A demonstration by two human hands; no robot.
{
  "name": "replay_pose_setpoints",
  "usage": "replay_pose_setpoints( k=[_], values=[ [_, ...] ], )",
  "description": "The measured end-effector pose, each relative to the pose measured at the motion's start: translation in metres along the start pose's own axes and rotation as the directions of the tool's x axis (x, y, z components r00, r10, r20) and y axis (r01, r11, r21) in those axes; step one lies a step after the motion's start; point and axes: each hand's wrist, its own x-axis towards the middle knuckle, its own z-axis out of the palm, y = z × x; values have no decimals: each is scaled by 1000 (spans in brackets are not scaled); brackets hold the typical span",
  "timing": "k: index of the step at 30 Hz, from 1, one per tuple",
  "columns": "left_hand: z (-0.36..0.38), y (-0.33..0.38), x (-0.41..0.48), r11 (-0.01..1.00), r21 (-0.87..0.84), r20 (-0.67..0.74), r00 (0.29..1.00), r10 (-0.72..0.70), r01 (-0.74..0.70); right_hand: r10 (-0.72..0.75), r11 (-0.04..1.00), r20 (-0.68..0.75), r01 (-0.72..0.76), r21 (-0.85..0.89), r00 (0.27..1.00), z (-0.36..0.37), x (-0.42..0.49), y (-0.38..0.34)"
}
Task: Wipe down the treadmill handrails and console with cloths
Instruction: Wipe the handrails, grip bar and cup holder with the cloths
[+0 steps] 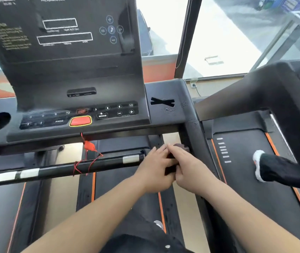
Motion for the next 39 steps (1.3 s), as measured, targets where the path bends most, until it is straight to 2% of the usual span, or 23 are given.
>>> replay_pose_setpoints(
  k=[1,3,5,7,10,15,17,20,23,27,30,32,34,35,36,39],
  values=[
    [-1,-5,-9,994,-108,-50,999,-10,4,21,999,-1,-21,-25,1000,3,3,1],
    [-10,-19,-31,964,-251,-230,963,-142,82,65,988,-76,-75,-137,995,7,12,3],
    [-21,-33,-50,961,-232,-401,885,-236,151,56,927,-125,-98,-361,991,12,21,-1],
    [-29,-44,-62,965,-185,-452,856,-252,186,24,816,-118,-88,-571,993,21,33,-7],
    [-40,-56,-75,969,-160,-480,843,-244,190,-13,755,-106,-59,-652,994,31,56,-6],
    [-67,-92,-104,957,-121,-437,852,-288,262,-167,746,18,138,-652,986,41,73,7],
    [-82,-100,-111,965,-70,-416,872,-258,252,-165,757,-81,74,-649,983,48,75,5],
    [-107,-114,-119,972,-46,-372,899,-231,231,-45,768,-223,-109,-631,974,62,83,-13],
    [-123,-136,-133,970,-47,-343,909,-239,238,34,779,-302,-214,-589,953,77,87,-38],
    [-134,-165,-152,969,-16,-297,924,-240,247,-62,847,-346,-134,-514,936,142,100,-119],
    [-139,-180,-161,971,-6,-280,932,-230,238,-46,884,-350,-125,-451,935,193,107,-179],
    [-143,-187,-164,978,-9,-282,937,-203,210,-105,871,-346,-82,-485,933,195,109,-179],
    [-145,-192,-161,985,-18,-293,941,-169,172,-173,829,-264,-5,-560,949,177,106,-155],
    [-145,-192,-160,987,-29,-291,943,-161,159,-174,806,-255,-12,-592,951,165,102,-139],
    [-145,-192,-159,987,-41,-280,947,-160,155,-143,790,-286,-65,-610,948,153,98,-121],
    [-142,-192,-159,986,-67,-249,955,-163,150,96,738,-351,-303,-603,931,115,88,-82]
  ],
)
